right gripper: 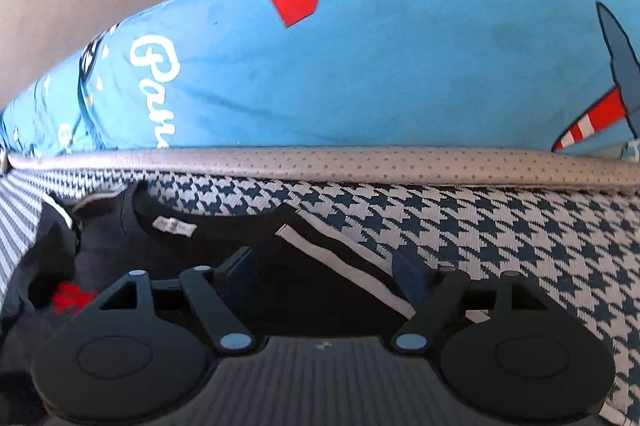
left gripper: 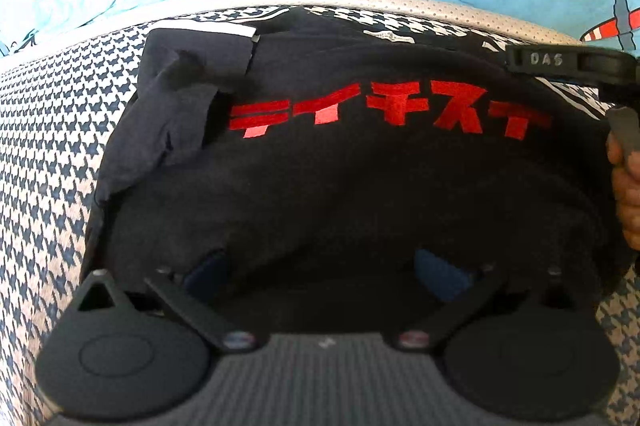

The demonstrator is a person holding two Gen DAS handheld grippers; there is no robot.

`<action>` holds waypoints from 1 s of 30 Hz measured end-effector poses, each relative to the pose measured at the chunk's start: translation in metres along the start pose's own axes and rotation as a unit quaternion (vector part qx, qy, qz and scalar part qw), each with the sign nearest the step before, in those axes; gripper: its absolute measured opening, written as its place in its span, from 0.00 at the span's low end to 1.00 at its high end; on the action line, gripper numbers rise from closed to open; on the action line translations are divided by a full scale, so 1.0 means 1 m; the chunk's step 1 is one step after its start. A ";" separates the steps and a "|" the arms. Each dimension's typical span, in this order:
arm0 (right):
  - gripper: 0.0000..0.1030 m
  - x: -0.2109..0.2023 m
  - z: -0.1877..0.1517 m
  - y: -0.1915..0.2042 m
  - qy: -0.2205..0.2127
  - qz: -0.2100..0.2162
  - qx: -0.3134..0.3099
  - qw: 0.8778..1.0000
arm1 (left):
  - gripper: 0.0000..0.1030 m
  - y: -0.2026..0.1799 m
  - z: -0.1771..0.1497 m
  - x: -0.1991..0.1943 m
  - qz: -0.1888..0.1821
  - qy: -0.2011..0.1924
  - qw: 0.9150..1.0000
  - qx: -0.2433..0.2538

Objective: Fold clothes

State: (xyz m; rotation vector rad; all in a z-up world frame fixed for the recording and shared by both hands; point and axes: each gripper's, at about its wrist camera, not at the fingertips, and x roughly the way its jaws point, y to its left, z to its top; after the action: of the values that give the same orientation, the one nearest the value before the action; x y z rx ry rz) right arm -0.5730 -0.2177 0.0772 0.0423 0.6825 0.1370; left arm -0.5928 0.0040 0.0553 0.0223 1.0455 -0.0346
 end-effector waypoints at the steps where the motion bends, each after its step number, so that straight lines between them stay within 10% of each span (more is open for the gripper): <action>1: 0.71 0.001 0.000 0.002 0.001 -0.001 -0.007 1.000 | 1.00 0.000 0.000 0.000 0.000 0.000 1.000 0.000; 6: 0.17 0.007 0.001 0.011 0.004 -0.002 -0.035 0.999 | 1.00 -0.002 0.001 -0.001 0.001 0.002 1.000 -0.002; 9: 0.09 0.007 0.003 0.013 0.001 0.002 -0.035 0.999 | 1.00 -0.002 0.002 -0.002 -0.001 0.004 1.000 -0.002; 17: 0.06 -0.016 0.021 0.022 -0.113 -0.043 -0.030 0.992 | 1.00 -0.003 0.008 -0.001 -0.017 0.001 1.000 -0.003; 30: 0.16 -0.004 0.018 0.003 -0.057 -0.040 0.013 0.997 | 1.00 -0.013 0.013 -0.011 -0.037 -0.002 0.999 0.002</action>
State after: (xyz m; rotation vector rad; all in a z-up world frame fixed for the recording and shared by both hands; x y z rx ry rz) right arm -0.5648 -0.2147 0.0941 0.0467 0.5701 0.0483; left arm -0.5882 -0.0089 0.0713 -0.0131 1.0412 -0.1028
